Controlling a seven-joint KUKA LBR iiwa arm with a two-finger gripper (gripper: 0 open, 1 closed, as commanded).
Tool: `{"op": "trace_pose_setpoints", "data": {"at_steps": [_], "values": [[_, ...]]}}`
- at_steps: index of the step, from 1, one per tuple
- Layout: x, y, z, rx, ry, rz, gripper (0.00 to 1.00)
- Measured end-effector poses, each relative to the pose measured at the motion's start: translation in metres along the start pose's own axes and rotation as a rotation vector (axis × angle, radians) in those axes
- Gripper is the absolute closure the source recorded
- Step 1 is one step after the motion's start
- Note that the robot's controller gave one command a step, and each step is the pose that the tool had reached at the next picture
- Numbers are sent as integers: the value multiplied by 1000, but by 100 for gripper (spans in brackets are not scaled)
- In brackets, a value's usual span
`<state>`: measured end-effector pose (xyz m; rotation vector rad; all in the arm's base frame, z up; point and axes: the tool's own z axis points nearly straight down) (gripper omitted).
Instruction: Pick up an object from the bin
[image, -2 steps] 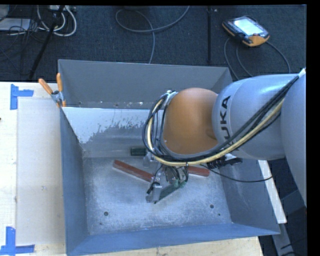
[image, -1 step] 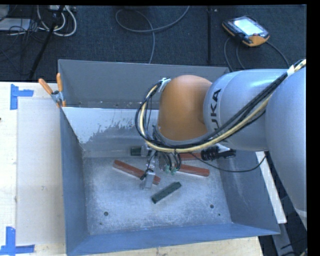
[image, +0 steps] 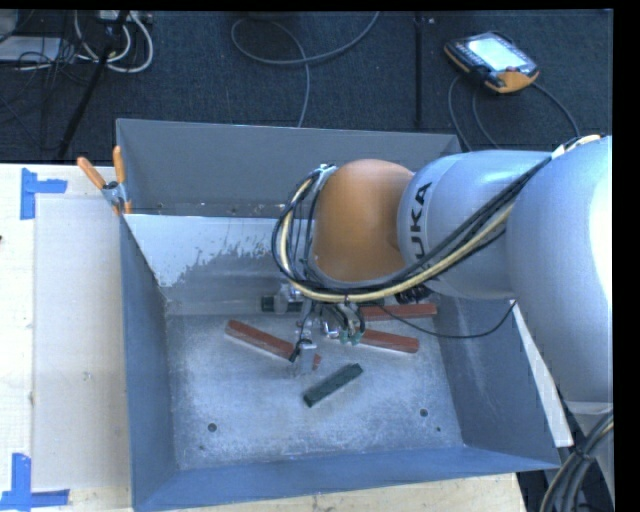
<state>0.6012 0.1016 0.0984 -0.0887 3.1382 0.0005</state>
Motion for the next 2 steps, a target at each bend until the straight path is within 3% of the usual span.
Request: {"op": "trace_pose_setpoints", "data": {"at_steps": [1, 2], "values": [[-11, 6, 28, 0, 2, 287, 100], [-11, 6, 28, -1, 2, 288, 100]]}}
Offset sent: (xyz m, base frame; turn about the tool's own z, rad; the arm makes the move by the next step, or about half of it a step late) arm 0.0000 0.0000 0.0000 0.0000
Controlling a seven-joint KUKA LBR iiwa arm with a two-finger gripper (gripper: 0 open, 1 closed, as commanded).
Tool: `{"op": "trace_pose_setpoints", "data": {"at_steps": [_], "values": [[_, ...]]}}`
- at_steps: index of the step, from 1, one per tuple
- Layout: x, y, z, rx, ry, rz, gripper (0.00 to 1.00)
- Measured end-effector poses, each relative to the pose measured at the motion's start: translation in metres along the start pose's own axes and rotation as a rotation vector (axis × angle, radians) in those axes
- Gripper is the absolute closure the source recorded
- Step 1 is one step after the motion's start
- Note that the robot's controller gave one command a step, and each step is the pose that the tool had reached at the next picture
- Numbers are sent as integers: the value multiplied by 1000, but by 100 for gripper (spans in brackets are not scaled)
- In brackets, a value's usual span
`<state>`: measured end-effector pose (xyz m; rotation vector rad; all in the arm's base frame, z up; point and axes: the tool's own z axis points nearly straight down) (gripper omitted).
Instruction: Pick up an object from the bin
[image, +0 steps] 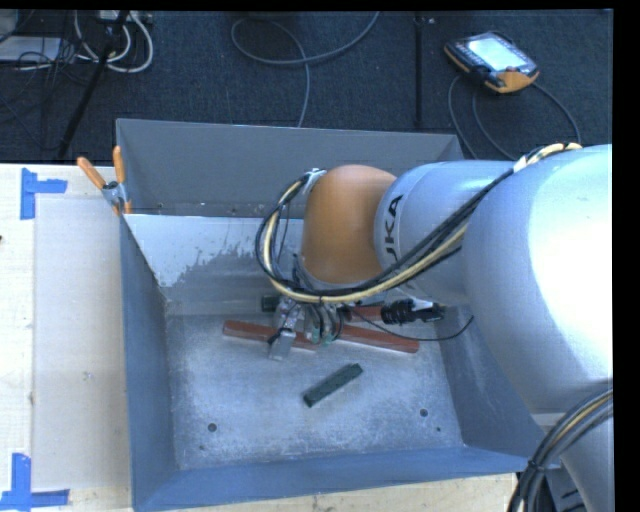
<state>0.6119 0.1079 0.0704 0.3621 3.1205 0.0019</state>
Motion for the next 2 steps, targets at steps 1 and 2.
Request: {"op": "trace_pose_setpoints", "data": {"at_steps": [1, 2], "values": [[1, 0, -3, 1, 2, 1, 100], [3, -1, -21, 5, 11, 1, 100]]}}
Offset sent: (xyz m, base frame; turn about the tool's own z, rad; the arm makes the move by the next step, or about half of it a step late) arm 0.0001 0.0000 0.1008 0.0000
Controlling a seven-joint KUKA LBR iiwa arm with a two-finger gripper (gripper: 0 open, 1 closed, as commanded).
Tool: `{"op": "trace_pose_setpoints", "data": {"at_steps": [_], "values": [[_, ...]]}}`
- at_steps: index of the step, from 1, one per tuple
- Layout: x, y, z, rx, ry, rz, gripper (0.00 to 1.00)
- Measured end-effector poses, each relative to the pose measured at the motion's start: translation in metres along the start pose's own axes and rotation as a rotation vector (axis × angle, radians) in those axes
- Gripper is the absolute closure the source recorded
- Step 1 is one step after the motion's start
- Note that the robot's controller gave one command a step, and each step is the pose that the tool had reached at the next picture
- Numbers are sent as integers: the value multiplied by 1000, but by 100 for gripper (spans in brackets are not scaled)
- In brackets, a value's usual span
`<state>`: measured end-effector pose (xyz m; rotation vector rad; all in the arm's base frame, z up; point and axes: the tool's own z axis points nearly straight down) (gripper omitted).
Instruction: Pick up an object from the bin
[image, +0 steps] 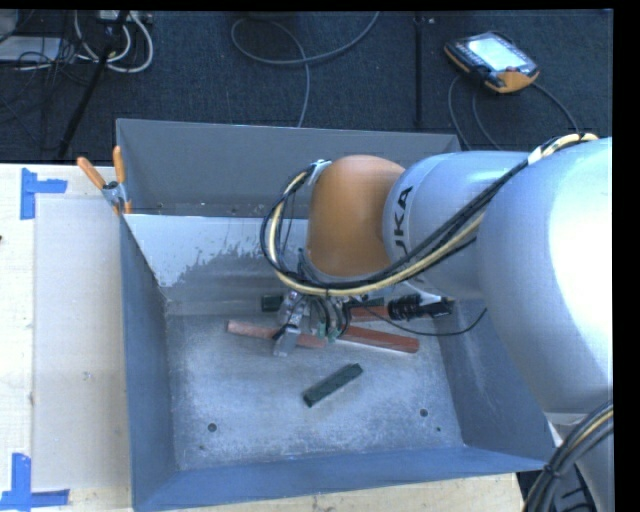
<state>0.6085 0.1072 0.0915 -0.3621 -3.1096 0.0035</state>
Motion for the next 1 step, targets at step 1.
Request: {"op": "trace_pose_setpoints", "data": {"at_steps": [1], "values": [[-1, 0, -23, -2, -5, 0, 100]]}}
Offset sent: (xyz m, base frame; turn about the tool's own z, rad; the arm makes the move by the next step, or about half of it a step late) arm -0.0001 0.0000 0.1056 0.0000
